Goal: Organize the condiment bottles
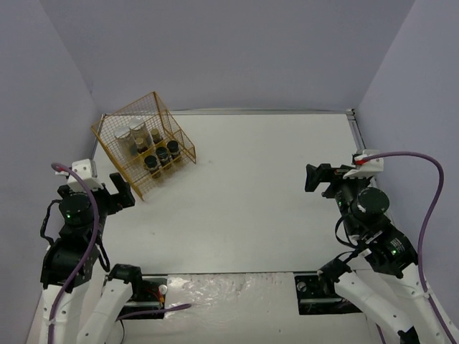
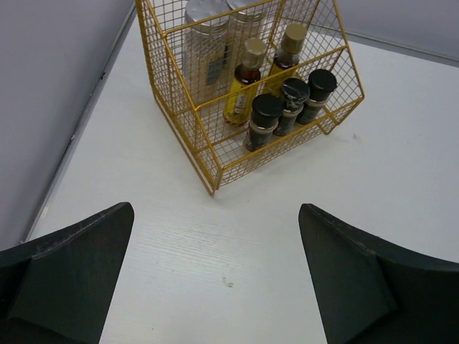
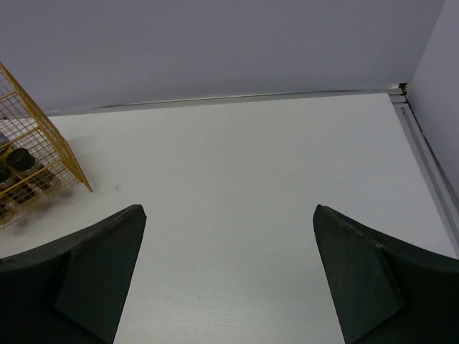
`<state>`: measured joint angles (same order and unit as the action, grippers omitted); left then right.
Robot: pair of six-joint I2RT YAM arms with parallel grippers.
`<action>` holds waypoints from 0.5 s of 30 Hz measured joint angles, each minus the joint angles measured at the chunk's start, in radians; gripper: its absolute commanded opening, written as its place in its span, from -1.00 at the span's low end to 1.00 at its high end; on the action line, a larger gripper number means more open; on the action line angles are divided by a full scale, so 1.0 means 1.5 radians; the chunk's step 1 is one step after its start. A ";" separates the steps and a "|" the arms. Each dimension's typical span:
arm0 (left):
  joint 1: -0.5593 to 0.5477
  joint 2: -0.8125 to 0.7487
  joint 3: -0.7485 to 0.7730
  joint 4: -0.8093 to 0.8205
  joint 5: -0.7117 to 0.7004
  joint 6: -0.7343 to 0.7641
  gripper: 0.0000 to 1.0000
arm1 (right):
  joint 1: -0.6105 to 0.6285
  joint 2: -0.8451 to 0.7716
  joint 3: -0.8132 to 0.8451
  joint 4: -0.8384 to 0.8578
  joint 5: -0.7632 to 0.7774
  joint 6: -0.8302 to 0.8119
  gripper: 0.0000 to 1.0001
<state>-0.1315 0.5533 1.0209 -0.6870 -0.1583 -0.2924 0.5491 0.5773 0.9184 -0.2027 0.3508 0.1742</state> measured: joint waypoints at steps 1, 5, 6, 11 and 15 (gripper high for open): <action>-0.001 -0.018 -0.018 -0.002 -0.007 0.003 0.94 | 0.000 -0.009 0.000 -0.004 0.006 -0.004 1.00; -0.005 -0.100 -0.094 -0.012 -0.027 0.008 0.94 | 0.000 -0.049 -0.014 -0.010 0.023 -0.015 1.00; -0.006 -0.120 -0.105 -0.016 -0.033 0.008 0.94 | 0.000 -0.059 -0.022 -0.009 0.026 -0.016 1.00; -0.011 -0.153 -0.118 -0.014 -0.040 0.008 0.94 | 0.000 -0.083 -0.058 -0.016 0.036 -0.015 1.00; -0.013 -0.149 -0.125 -0.013 -0.041 0.018 0.94 | 0.000 -0.088 -0.066 -0.023 0.045 -0.016 1.00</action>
<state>-0.1513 0.3301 0.8333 -0.7067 -0.2203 -0.2647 0.5491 0.4446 0.8191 -0.2368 0.4177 0.1500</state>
